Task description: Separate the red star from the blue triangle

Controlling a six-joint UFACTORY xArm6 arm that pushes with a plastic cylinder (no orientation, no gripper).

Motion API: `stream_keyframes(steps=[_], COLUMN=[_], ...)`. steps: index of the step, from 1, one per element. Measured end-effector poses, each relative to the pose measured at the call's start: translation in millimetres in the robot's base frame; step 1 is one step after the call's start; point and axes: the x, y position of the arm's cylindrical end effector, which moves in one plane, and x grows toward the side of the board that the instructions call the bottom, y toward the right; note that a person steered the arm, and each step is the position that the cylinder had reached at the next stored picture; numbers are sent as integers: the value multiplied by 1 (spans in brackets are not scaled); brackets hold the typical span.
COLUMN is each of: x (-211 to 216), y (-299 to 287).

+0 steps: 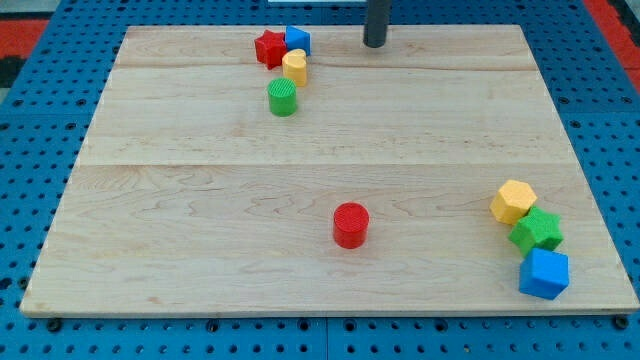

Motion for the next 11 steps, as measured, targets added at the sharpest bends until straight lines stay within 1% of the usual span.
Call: stream_keyframes(steps=[1, 2, 6, 7, 9, 11], x=[-20, -24, -22, -13, 1, 1], y=[-94, -125, -118, -118, -128, -139])
